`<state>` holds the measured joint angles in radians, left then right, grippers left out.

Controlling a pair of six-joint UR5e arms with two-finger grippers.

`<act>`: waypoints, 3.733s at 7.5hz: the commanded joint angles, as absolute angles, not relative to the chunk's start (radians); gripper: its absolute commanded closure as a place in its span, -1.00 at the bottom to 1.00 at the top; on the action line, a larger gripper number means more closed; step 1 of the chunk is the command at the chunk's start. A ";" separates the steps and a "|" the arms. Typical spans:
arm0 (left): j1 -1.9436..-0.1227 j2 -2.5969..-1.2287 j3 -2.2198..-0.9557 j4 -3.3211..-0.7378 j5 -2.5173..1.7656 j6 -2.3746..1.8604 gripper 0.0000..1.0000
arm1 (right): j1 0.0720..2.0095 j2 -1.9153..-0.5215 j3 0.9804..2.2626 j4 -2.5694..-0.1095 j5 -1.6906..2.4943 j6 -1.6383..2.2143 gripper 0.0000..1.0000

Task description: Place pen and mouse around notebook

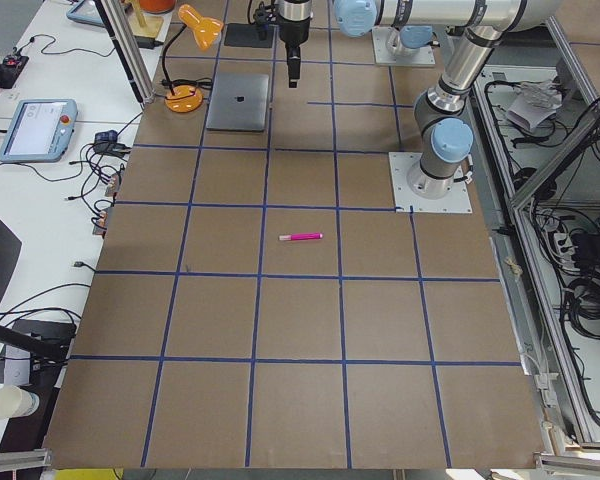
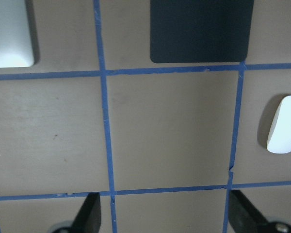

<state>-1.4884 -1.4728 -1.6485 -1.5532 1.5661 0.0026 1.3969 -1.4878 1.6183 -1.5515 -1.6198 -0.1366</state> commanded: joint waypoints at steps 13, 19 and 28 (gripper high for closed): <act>-0.825 -1.847 -2.111 -0.819 1.569 0.666 -0.84 | 0.911 -1.267 2.102 -2.344 -1.652 -0.647 -1.00; -0.824 -1.868 -2.115 -0.818 1.582 0.666 1.00 | 0.910 -1.276 2.092 -2.329 -1.654 -0.649 0.49; -1.064 -1.749 -2.108 -0.862 1.585 0.259 1.00 | 1.336 -0.993 1.592 -2.146 -1.608 -0.270 0.55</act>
